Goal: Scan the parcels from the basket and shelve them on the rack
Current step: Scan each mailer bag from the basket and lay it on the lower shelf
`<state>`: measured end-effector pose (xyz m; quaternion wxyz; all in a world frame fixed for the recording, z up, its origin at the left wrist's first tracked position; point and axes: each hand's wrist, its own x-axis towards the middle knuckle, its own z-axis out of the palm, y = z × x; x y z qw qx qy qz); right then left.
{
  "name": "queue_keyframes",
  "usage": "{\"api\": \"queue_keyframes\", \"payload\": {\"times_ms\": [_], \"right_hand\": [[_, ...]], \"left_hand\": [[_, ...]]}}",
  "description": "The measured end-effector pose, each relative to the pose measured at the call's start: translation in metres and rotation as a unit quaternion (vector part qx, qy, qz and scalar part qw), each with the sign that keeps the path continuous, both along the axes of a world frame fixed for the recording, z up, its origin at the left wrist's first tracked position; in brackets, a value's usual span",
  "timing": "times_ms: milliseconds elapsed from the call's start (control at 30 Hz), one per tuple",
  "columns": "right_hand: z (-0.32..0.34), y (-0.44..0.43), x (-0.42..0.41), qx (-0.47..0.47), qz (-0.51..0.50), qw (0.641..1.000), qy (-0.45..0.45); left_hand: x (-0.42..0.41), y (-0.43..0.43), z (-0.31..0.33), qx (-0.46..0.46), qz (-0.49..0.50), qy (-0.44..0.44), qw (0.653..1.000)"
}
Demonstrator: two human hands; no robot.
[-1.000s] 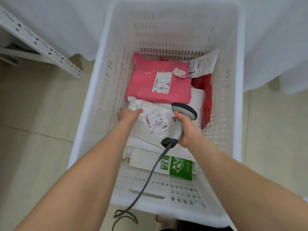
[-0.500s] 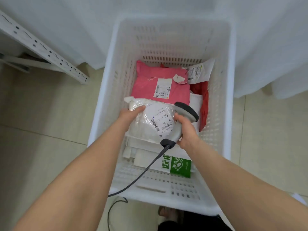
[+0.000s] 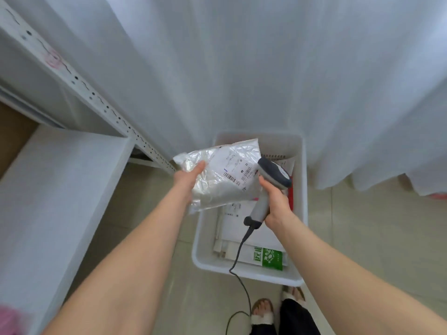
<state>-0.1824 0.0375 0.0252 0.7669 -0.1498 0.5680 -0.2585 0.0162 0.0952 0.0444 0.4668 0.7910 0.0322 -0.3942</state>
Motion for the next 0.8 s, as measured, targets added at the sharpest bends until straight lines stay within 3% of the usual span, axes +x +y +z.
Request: {"api": "queue_keyframes", "payload": {"times_ms": [200,400,567,800], "right_hand": [[0.106,0.026,0.009,0.014,0.021,0.997,-0.068],[0.170,0.060,-0.010,-0.004,0.025,0.984,-0.177],[0.205,0.098,-0.049,-0.029,0.036,0.984,-0.174],[0.250,0.155,-0.106,-0.065,0.033,0.988,-0.138]], "left_hand": [[-0.014,0.024,0.101,-0.078,0.036,0.007,0.996],[-0.050,0.067,0.152,-0.103,0.067,-0.023,0.992],[-0.091,0.115,0.183,-0.169,0.042,0.041,0.984],[-0.140,0.187,0.231,-0.241,0.019,0.048,0.969]]}}
